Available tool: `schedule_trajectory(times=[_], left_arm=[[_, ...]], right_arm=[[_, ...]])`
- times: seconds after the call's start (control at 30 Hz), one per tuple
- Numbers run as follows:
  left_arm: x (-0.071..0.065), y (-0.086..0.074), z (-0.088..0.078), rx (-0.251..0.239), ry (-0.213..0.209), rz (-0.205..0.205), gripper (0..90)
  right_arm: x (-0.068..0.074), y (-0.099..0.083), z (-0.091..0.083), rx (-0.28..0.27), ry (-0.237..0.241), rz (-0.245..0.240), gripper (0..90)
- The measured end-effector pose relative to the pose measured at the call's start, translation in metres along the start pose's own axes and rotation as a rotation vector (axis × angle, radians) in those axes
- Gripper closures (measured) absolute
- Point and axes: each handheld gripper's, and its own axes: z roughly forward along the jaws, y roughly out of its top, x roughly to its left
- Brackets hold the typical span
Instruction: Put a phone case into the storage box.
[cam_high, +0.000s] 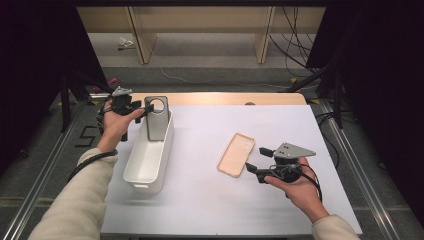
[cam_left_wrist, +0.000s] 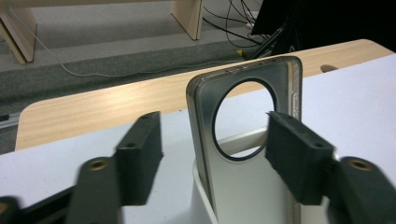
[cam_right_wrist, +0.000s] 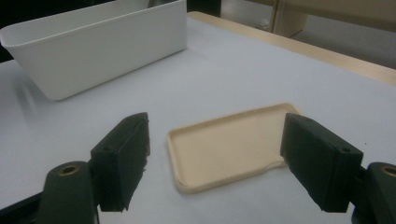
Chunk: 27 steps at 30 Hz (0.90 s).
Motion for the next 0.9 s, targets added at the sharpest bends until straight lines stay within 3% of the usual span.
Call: schedule_trajectory(times=[0.1,0.27,0.43,0.7,0.9], left_arm=[[-0.002,0.002,-0.008,-0.006,0.009,-0.003,17.8],[-0.006,-0.001,-0.024,0.004,0.007,0.035,0.0],[-0.013,-0.01,-0.041,-0.008,-0.009,0.018,0.0],[-0.042,-0.037,-0.072,-0.04,-0.05,0.081,0.0],[-0.064,-0.049,-0.093,-0.082,-0.069,0.102,0.0]], right_arm=[[0.0,0.0,0.0,0.003,0.0,0.001,24.8],[-0.001,-0.001,0.001,0.011,0.001,0.003,24.3],[-0.002,-0.001,0.002,0.016,-0.002,0.005,24.1],[-0.005,-0.001,0.003,0.018,-0.009,0.01,24.0],[-0.007,-0.001,0.003,0.02,-0.014,0.012,23.9]])
